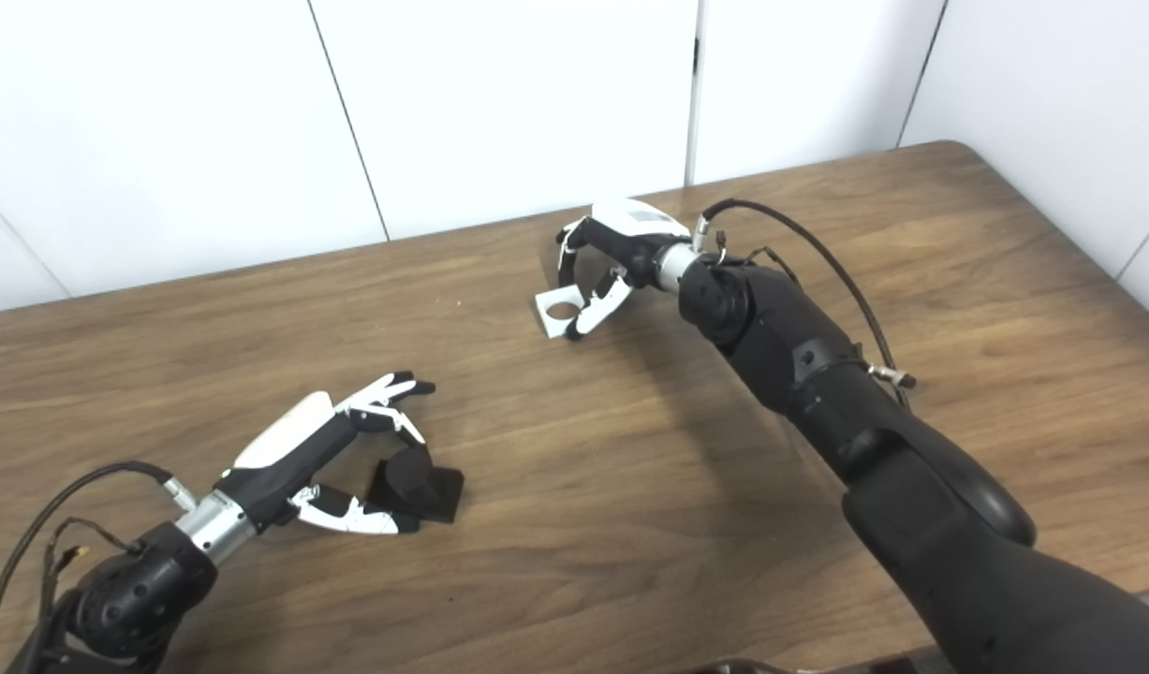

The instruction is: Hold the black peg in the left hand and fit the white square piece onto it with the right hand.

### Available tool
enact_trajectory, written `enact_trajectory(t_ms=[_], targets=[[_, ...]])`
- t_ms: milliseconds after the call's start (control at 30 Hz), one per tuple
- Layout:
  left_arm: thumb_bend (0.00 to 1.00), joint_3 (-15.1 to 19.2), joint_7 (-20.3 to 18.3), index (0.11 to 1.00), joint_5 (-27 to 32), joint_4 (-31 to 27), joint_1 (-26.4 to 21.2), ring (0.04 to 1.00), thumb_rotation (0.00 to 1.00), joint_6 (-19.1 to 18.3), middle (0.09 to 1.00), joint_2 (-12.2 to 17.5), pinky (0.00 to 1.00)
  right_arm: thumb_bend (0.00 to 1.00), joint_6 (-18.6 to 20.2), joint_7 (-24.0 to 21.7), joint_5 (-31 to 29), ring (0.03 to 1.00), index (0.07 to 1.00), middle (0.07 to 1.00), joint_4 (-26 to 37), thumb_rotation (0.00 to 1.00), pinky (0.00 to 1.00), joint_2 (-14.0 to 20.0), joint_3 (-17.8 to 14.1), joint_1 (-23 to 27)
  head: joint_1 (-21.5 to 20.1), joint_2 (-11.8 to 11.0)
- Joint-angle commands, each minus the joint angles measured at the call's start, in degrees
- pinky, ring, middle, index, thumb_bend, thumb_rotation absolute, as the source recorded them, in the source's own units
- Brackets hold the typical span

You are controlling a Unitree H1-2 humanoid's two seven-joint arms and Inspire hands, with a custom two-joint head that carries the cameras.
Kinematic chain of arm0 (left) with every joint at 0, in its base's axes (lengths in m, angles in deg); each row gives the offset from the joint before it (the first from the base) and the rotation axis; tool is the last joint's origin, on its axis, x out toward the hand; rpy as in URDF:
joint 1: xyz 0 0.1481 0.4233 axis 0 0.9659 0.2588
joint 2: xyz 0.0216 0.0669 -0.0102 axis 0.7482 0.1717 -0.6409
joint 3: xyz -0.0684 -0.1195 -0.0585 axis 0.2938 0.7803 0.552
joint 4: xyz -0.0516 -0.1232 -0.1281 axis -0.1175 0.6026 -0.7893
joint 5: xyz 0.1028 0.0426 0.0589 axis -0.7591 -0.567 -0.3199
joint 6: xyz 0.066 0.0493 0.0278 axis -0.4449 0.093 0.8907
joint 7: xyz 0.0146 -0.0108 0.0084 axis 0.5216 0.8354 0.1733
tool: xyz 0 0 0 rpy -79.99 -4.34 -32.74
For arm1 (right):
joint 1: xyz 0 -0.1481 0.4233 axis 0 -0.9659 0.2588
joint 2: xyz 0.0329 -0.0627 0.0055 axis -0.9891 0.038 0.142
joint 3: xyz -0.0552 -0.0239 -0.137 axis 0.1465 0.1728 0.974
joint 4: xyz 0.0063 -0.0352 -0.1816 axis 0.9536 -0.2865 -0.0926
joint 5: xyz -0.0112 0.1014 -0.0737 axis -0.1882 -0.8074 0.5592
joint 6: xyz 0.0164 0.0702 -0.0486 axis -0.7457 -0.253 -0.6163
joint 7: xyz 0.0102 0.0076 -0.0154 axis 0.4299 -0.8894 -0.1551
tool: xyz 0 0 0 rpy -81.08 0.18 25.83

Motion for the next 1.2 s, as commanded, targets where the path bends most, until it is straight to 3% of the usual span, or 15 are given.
enact_trajectory(t_ms=[0,433,867,1167], targets=[[0.52,-1.10,-1.85,0.492,-2.67,-0.41,1.01,1.000,0.07,-0.79,0.941,1.17,0.99,0.51,0.29,-0.15,1.52,0.924,0.487,0.866,-0.26,0.14,0.96,-1.22,1.26,-0.09,0.07,0.04],[0.52,-1.14,-1.96,0.492,-2.53,-0.61,1.21,1.000,0.08,-0.79,0.940,1.20,0.99,0.52,-0.60,1.09,0.33,0.915,0.484,0.846,1.81,0.14,0.94,-0.42,0.25,-1.54,0.19,0.50],[0.52,-1.17,-1.97,0.492,-2.54,0.76,0.53,1.000,0.08,-0.02,0.942,1.40,0.98,0.52,0.27,-1.44,-2.50,0.926,0.482,0.852,15.79,0.14,0.97,2.22,-4.97,-4.91,1.16,0.77],[0.52,-1.37,-2.17,0.492,-2.88,0.67,0.17,1.000,0.08,-0.62,0.945,1.33,0.98,0.52,-0.11,-3.86,-4.36,0.933,0.481,0.852,23.84,0.14,0.94,2.46,-7.44,-6.92,2.23,0.69]])
